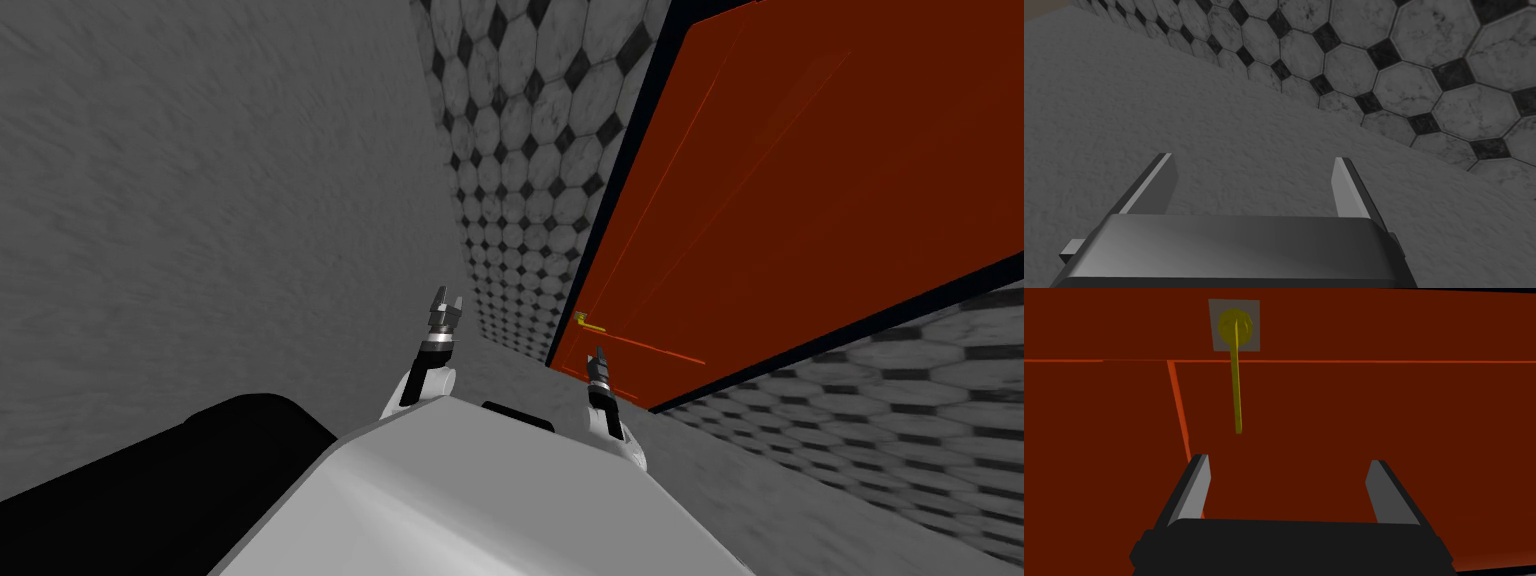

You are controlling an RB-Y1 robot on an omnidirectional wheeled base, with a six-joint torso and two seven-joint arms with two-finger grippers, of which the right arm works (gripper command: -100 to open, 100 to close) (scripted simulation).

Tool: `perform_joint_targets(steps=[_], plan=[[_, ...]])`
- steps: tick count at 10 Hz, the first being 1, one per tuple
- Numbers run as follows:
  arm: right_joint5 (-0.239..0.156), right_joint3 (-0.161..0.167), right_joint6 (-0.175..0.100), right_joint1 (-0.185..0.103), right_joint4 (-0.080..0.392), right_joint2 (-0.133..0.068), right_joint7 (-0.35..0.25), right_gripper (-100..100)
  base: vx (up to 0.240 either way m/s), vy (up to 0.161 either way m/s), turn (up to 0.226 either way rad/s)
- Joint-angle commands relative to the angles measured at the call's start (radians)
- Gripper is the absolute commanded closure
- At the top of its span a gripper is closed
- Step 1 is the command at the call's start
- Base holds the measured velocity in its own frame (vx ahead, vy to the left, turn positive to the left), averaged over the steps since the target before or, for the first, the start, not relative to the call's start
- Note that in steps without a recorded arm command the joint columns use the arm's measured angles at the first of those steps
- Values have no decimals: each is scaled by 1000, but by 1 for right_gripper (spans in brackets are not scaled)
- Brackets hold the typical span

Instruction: Pull the door open

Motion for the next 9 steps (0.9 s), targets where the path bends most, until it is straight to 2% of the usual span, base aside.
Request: perform_joint_targets(steps=[1,3,4,6,7,9], plan=[[-2,-4,-11,-16,45,-3,1,-100,80,-30,48],[-5,-9,-21,-33,89,-5,2,-100,73,-29,47],[-7,-14,-31,-49,131,-7,3,-100,98,-37,67],[-10,-19,-43,-68,181,-10,5,-100,90,-33,50],[-10,-19,-43,-68,181,-10,5,-100,47,-22,14],[-12,-23,-49,-80,210,-11,6,-100,38,-13,22]])
